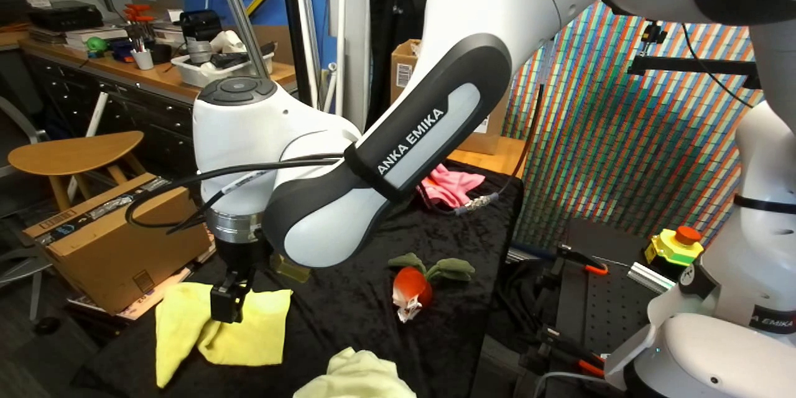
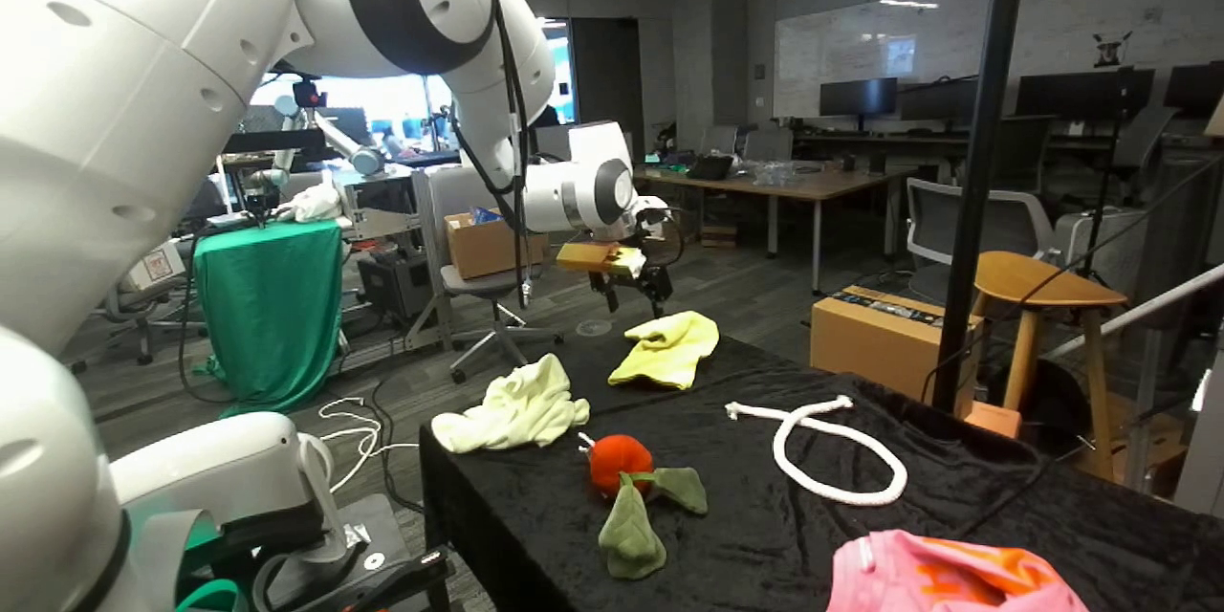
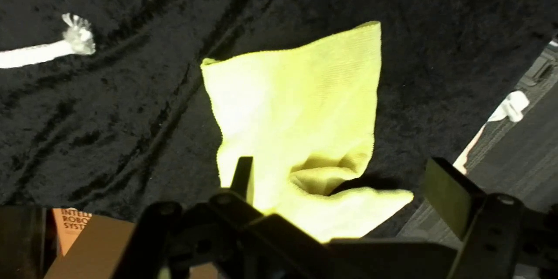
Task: Put all the items on the table in one place
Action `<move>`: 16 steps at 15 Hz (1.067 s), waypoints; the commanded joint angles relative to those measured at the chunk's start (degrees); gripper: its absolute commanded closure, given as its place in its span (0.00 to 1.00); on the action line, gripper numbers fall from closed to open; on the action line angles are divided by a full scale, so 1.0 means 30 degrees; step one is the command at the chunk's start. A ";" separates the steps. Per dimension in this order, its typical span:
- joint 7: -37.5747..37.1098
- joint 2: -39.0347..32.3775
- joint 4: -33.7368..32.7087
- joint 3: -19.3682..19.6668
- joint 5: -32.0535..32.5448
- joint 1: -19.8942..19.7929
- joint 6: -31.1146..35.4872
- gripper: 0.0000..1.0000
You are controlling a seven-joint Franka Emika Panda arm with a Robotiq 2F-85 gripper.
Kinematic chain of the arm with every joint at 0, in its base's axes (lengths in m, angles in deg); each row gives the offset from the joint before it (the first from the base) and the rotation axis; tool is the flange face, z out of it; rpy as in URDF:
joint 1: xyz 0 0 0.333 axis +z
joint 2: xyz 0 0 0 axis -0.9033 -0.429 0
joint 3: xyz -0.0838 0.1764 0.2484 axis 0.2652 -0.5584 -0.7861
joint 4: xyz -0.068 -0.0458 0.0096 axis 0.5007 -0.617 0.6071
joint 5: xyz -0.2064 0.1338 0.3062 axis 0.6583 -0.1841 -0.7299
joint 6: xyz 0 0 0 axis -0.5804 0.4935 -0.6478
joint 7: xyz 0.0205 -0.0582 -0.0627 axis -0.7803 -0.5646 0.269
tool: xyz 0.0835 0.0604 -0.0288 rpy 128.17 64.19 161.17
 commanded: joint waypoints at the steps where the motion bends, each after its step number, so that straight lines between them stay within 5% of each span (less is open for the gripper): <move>1: 0.2464 -0.0668 -0.1164 -0.1218 -0.1387 -0.0677 -0.0928 0.00; 16: 0.3231 -0.4312 -0.5241 -0.0764 -0.1417 0.0247 -0.0426 0.00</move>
